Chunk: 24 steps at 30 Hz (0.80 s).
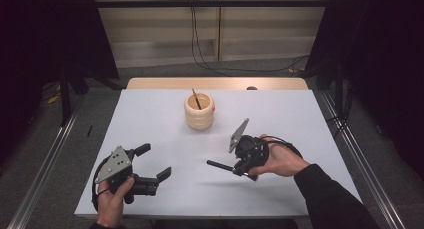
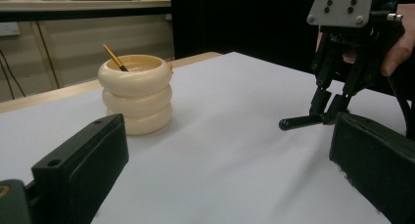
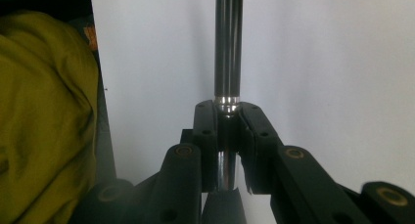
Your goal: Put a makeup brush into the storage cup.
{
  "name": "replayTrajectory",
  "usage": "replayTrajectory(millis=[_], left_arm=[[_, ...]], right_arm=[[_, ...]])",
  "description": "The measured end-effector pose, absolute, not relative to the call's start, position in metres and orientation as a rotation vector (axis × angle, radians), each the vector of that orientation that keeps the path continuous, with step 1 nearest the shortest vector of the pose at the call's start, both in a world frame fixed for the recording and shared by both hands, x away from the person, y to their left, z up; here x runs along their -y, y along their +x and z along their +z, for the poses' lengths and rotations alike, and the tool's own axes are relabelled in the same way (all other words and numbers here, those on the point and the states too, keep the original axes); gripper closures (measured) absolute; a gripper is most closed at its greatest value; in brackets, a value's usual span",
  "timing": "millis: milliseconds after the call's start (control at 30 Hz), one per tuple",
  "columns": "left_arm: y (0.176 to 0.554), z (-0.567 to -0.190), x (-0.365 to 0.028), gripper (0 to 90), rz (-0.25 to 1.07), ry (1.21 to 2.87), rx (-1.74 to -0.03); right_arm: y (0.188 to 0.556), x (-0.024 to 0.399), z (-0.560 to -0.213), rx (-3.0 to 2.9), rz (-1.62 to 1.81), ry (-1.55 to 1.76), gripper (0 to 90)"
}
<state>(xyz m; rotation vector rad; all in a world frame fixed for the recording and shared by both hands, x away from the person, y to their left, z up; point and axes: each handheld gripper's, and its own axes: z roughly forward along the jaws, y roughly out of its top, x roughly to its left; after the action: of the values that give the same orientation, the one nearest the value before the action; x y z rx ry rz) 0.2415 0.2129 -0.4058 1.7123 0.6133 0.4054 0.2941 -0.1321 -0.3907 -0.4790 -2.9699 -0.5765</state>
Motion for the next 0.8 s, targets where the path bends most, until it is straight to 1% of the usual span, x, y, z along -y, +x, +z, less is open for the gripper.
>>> replayTrajectory(millis=[333, 467, 567, 633, 800], left_arm=[[0.251, -0.4, -0.189, 1.0, 0.35, 1.795, -0.51], [0.254, -0.397, -0.181, 1.1, 0.339, 1.812, -0.503], [0.257, -0.397, -0.176, 1.5, 0.297, 1.819, -0.48], [0.258, -0.397, -0.172, 1.0, 0.295, 1.836, -0.481], [0.262, -0.398, -0.163, 1.2, 0.244, 1.87, -0.433]], right_arm=[[0.295, 0.131, -0.391, 2.972, -0.566, -0.471, 78.8], [0.294, 0.13, -0.391, 2.968, -0.559, -0.485, 78.8], [0.296, 0.129, -0.391, 2.976, -0.566, -0.454, 78.8], [0.295, 0.128, -0.391, 2.981, -0.562, -0.457, 78.7], [0.294, 0.127, -0.391, 2.975, -0.553, -0.453, 78.7]])
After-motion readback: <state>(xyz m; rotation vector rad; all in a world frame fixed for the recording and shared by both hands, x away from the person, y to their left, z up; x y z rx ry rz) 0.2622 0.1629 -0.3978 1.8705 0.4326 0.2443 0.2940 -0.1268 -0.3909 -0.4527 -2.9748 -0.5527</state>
